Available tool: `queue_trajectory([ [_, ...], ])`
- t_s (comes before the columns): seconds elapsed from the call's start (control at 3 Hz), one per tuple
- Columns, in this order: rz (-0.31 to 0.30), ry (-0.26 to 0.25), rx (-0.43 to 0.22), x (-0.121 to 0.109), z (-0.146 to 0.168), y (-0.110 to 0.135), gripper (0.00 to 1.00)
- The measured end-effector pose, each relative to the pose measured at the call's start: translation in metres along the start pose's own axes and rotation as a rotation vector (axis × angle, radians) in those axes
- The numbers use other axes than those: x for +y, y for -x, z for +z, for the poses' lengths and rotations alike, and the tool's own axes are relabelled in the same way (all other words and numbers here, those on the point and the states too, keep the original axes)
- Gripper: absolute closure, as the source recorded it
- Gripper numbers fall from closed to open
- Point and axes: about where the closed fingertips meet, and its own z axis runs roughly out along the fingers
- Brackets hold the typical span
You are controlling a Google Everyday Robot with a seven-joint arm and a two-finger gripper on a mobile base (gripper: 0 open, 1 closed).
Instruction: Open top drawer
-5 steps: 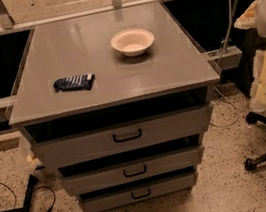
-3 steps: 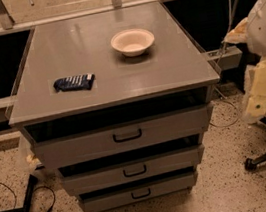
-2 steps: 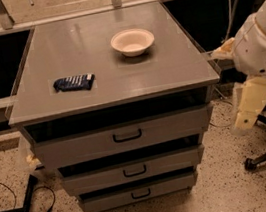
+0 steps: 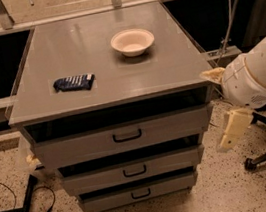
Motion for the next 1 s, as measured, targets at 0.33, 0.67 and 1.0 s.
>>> queue_trajectory([
  [0.33,-0.013,-0.078,-0.01,-0.019,-0.002,0.003,0.0],
  [0.67,-0.013,-0.078,-0.01,-0.019,-0.002,0.004,0.0],
  [1.0,-0.038,-0.076,0.002,-0.014,0.011,0.008,0.0],
])
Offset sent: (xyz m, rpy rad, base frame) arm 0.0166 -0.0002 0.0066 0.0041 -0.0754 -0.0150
